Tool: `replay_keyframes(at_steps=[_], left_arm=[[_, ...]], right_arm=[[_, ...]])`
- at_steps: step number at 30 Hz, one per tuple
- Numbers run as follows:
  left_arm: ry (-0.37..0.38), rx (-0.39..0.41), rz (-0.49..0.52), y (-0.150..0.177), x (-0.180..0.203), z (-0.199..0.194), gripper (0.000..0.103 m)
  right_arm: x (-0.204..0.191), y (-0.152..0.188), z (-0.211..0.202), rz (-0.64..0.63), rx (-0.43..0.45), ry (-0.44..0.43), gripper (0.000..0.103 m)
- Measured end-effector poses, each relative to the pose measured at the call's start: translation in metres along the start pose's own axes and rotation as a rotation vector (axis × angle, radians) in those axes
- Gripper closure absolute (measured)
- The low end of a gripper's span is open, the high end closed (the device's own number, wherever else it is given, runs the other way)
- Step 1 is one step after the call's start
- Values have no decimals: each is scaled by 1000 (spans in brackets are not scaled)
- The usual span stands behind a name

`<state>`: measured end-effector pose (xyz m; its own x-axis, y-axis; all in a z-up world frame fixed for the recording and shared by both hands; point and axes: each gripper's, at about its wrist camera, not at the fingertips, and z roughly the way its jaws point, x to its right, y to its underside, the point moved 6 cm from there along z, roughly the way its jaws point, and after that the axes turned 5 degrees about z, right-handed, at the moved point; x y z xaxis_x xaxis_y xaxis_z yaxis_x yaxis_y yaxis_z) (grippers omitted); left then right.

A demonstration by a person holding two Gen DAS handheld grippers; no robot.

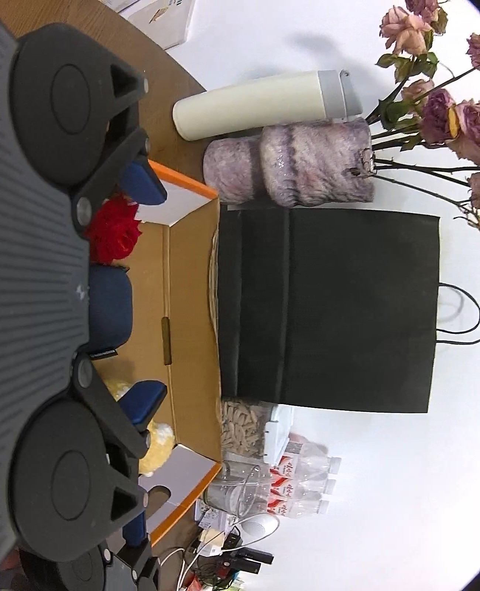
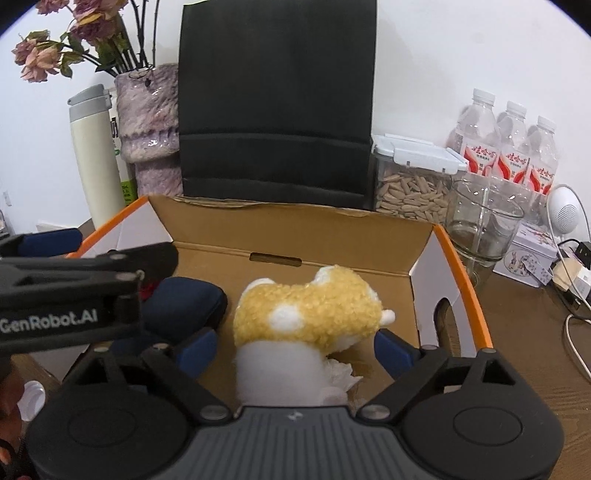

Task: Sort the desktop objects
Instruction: 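Lift the hamster and rose over the box and release both inside, then withdraw both grippers from the box back toward the table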

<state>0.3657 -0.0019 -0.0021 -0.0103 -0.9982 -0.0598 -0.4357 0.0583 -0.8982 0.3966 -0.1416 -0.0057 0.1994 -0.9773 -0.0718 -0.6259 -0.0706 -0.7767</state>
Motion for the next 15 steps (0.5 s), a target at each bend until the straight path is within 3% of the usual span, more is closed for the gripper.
replay_keyframes(at_steps=[15], left_arm=[[17, 28, -29, -6, -2, -17, 0]], right_arm=[[-1, -10, -24, 2, 59, -16, 11]])
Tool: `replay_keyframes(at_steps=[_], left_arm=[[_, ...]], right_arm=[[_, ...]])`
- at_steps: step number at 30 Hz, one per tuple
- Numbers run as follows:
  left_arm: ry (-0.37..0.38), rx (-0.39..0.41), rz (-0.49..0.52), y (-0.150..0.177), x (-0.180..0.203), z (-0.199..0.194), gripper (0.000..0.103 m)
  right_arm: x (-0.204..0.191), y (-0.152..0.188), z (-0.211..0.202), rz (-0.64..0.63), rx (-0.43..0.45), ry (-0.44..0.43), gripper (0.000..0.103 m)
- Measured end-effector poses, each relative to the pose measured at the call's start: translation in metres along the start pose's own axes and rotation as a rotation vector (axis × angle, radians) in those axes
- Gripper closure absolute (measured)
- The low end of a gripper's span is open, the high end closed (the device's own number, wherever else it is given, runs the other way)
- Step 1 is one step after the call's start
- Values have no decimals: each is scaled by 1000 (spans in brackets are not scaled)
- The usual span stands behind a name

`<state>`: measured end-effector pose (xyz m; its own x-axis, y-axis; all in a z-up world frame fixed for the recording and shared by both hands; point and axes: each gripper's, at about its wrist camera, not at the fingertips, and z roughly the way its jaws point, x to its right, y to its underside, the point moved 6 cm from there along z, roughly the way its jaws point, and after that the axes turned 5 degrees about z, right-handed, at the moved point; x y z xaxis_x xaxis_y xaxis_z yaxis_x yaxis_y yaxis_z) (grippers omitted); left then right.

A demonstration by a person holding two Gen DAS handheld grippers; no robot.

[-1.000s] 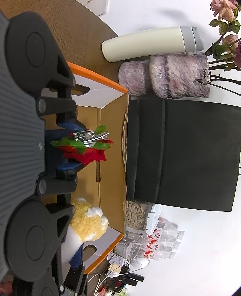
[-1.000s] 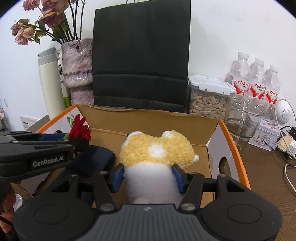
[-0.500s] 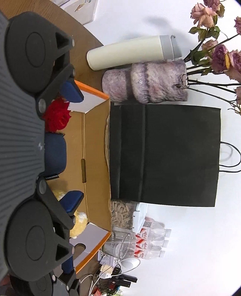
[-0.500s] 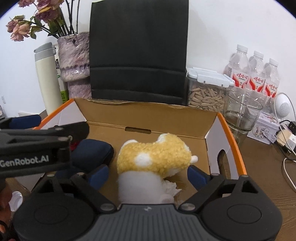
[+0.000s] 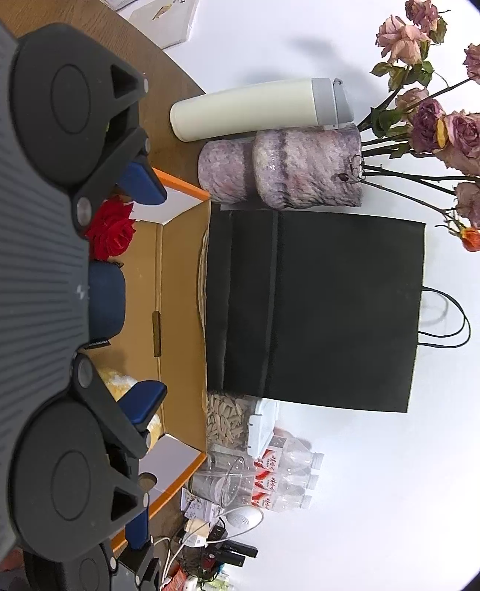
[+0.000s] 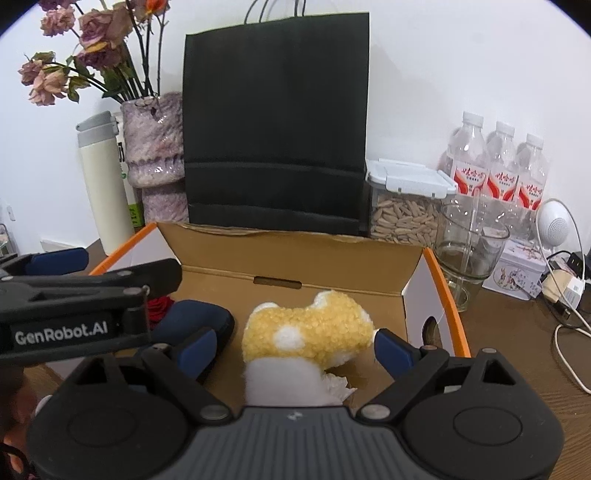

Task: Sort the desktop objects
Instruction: 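Withdraw both grippers from the box back toward the table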

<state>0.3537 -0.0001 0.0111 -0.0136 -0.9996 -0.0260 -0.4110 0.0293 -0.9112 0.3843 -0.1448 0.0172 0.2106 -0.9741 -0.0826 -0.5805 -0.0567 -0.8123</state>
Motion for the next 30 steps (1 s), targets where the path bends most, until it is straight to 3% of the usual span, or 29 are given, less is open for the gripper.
replay_keyframes(at_steps=[15, 24, 30], left_arm=[[23, 58, -15, -5, -6, -37, 0], [24, 48, -5, 18, -16, -56, 0], [52, 46, -17, 38, -23, -73, 0]], right_arm=[[-5, 1, -40, -47, 71, -47, 10], [-10, 15, -74, -101, 128, -74, 10], [-8, 42, -91, -82, 146, -71, 10]])
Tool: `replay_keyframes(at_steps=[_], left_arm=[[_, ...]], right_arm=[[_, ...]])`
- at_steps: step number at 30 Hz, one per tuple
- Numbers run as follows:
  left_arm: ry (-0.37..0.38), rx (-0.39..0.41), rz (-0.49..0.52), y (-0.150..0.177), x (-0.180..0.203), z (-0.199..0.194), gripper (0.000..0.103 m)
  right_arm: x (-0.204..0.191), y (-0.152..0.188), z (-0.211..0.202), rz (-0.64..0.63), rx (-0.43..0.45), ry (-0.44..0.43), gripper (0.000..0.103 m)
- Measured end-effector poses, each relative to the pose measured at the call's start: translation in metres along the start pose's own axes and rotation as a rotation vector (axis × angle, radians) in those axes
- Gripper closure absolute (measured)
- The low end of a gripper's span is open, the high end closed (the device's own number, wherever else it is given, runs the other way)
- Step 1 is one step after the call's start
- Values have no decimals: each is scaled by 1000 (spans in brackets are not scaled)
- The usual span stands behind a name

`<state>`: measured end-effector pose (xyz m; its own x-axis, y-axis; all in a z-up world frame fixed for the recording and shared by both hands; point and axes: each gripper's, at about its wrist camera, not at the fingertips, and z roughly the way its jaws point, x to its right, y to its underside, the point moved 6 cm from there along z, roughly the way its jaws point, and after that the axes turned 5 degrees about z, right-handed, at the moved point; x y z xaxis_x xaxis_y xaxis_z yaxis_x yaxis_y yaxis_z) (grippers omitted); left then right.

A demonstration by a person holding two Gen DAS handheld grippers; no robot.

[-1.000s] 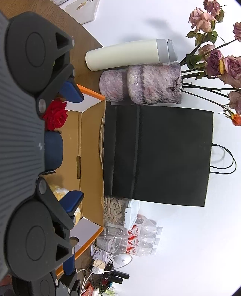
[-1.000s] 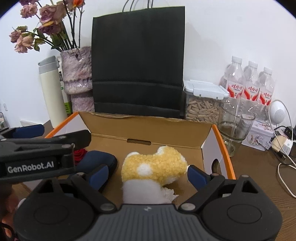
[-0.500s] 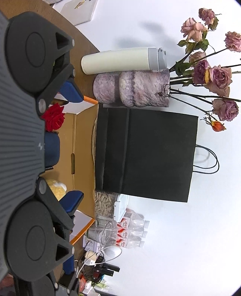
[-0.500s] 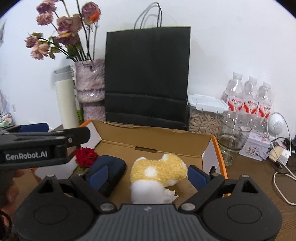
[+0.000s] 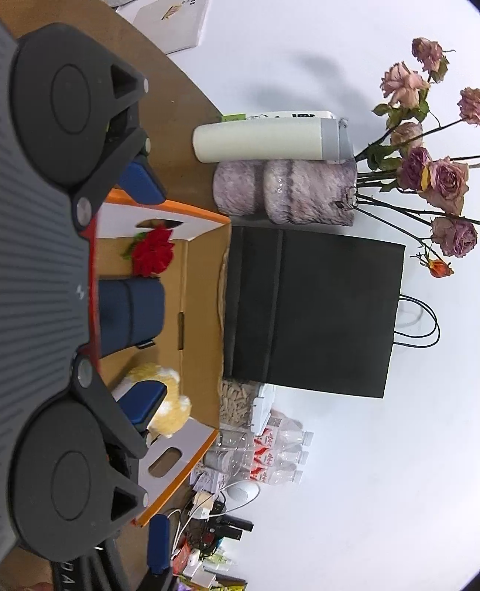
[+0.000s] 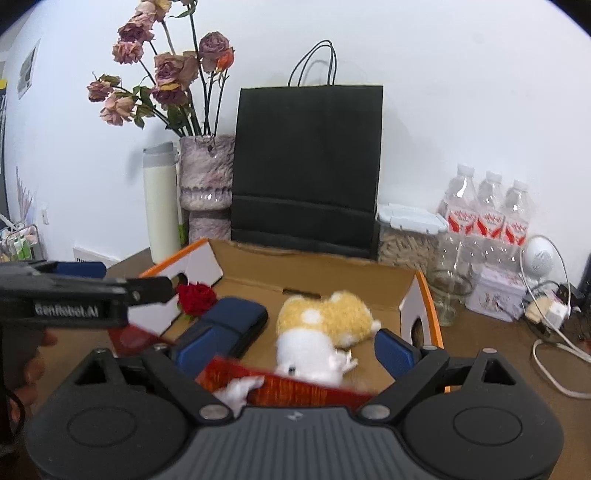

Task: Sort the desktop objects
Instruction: 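Withdraw both grippers from the box back toward the table, then move the right gripper to the clear plastic container and close around it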

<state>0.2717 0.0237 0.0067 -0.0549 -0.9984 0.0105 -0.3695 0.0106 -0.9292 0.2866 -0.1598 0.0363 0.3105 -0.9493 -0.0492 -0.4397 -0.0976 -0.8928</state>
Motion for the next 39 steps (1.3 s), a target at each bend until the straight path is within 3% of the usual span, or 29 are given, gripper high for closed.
replay_keyframes(at_steps=[12, 39], left_arm=[[5, -5, 6, 32, -4, -28, 0], [-58, -62, -37, 64, -17, -57, 0]], right_arm=[[6, 53, -28, 0, -19, 73, 10], [41, 77, -59, 68, 11, 229, 10]])
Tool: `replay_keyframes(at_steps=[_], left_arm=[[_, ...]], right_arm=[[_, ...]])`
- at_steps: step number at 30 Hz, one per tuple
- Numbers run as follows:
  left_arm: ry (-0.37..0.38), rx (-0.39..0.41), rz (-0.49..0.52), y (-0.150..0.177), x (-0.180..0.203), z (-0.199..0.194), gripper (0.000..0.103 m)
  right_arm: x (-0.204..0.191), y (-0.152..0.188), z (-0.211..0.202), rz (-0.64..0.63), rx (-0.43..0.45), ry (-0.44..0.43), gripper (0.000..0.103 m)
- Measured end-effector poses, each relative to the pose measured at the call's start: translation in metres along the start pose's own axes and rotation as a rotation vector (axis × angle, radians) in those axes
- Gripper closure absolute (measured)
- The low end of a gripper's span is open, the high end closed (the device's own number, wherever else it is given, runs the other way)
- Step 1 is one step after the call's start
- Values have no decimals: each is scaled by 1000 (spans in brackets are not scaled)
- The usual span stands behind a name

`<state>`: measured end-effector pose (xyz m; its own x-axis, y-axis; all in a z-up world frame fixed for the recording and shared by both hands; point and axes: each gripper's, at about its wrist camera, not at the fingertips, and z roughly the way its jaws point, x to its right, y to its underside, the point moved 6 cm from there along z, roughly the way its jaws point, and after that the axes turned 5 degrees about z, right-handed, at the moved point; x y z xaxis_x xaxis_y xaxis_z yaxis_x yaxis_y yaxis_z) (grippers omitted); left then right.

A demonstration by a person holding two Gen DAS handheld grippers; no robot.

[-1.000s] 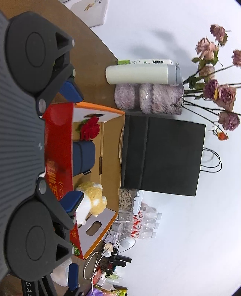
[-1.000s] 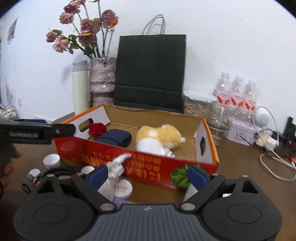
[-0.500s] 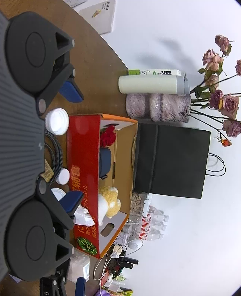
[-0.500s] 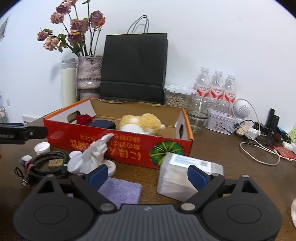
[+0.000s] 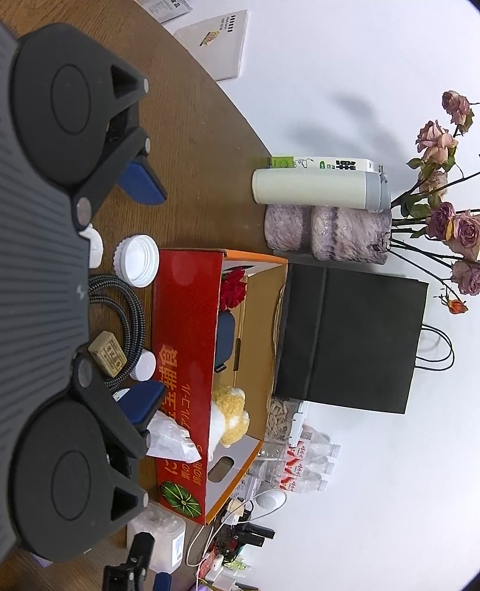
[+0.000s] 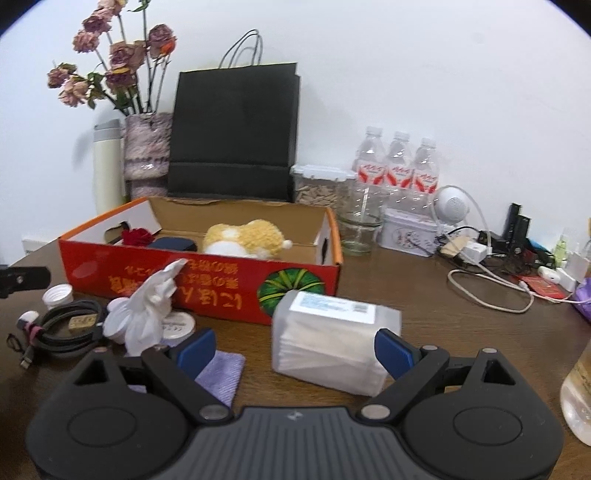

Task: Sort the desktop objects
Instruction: 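Move the right gripper to the clear plastic container and close around it, then grasp the white bottle cap with the left gripper while the right holds the container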

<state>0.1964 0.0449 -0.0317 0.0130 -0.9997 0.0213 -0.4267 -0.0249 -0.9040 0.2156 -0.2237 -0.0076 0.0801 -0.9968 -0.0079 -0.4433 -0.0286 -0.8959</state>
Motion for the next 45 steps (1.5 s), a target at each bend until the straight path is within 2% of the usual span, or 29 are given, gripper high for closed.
replay_keyframes(at_steps=[8, 11, 20, 25, 27, 29, 37, 41, 42, 45], left_arm=[[2, -10, -8, 0, -1, 1, 0], [6, -10, -17, 0, -3, 1, 0], [-3, -43, -24, 5, -6, 8, 0], [-26, -77, -23, 10, -9, 15, 0], [-35, -84, -23, 10, -11, 17, 0], [-54, -94, -23, 10, -13, 21, 0], [-127, -150, -41, 6, -33, 47, 0], [-123, -185, -35, 8, -35, 59, 0], [-124, -188, -30, 8, -35, 61, 1], [-123, -193, -24, 9, -33, 63, 15]], right_arm=[[12, -8, 18, 0, 31, 170, 9], [16, -10, 32, 19, 7, 185, 8], [17, -12, 67, 86, -69, 176, 5], [19, -6, 79, 95, -123, 169, 7], [19, -6, 75, 107, -107, 131, 18], [18, -6, 73, 110, -106, 93, 17], [15, -7, 67, 105, -79, 57, 17], [14, -9, 64, 103, -70, 49, 17], [14, -8, 64, 102, -71, 48, 17], [13, -8, 64, 99, -74, 44, 17]])
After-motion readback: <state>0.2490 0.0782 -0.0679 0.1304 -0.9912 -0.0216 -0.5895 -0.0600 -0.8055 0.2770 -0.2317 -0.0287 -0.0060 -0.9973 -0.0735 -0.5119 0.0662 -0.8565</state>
